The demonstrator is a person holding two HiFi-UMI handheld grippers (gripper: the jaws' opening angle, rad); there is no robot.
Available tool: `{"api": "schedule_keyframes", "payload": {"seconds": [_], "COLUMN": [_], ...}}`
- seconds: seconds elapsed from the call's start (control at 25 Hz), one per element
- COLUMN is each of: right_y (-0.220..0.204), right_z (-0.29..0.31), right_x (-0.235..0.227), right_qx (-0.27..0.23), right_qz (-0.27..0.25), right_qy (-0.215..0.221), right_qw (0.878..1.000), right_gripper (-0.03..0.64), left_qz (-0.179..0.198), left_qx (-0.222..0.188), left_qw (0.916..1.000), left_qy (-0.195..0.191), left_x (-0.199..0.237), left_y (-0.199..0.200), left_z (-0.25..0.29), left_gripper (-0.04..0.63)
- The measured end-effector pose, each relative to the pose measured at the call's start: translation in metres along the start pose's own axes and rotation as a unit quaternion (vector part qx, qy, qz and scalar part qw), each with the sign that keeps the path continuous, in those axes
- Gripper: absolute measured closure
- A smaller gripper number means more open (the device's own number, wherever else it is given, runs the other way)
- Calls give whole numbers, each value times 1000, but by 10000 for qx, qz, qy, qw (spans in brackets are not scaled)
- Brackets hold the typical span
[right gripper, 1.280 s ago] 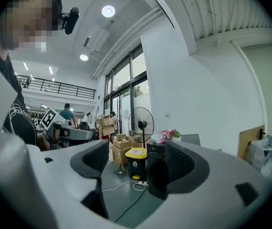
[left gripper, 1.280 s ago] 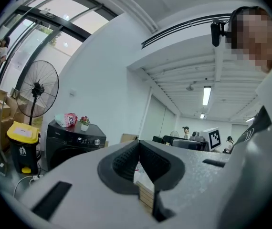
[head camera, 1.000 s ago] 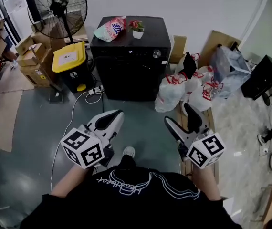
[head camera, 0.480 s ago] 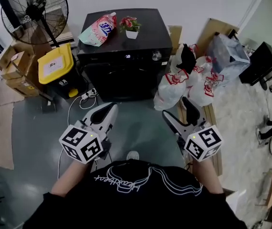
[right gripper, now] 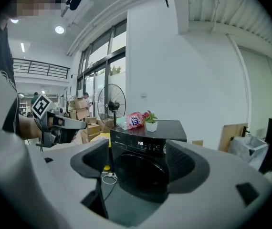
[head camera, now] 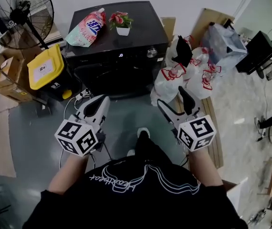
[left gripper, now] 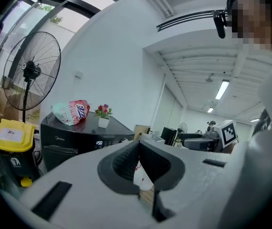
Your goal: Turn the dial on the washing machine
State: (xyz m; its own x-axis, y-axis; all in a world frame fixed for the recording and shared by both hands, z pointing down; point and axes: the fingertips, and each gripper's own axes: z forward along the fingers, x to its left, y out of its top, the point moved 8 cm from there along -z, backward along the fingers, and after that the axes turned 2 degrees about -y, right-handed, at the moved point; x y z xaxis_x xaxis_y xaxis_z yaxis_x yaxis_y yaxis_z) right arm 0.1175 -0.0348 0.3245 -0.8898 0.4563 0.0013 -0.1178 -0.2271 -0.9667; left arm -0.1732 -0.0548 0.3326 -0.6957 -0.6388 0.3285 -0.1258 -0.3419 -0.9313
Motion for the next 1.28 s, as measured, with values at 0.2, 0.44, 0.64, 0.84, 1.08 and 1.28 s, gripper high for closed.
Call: {"api": "schedule_keyframes", "payload": {"seconds": [0.2, 0.44, 0.64, 0.84, 1.08, 1.28], "right_y": [-4, -8, -22, -38, -56, -69], "right_z": [29, 80, 127, 176, 224, 257], "right_x": [-13, -41, -67, -90, -112, -123], "right_qx": [135, 338, 509, 647, 833, 951], "right_qz": [-124, -179, -170, -185, -394, -753], "right_qy": [25, 115, 75, -100, -353, -655], "right_qw": [9998, 9992, 9985, 9977, 9951, 9905], "right_gripper": [250, 250, 253, 255, 258, 268], "left_qz": [-53, -140, -316, -466, -649, -665], "left_qx": [24, 95, 94, 202, 344, 377], "left_qw": [10000, 9997, 9993, 9981, 9957, 9949], "left_qy": [50, 151, 192, 345, 559, 652], "left_x": [12, 36, 53, 72, 94, 105], "left_y": [0, 1, -2, -4, -7, 1], "left_z": [18, 52, 79, 99, 116, 122], "left_gripper": [591, 591, 591, 591, 591, 591]}}
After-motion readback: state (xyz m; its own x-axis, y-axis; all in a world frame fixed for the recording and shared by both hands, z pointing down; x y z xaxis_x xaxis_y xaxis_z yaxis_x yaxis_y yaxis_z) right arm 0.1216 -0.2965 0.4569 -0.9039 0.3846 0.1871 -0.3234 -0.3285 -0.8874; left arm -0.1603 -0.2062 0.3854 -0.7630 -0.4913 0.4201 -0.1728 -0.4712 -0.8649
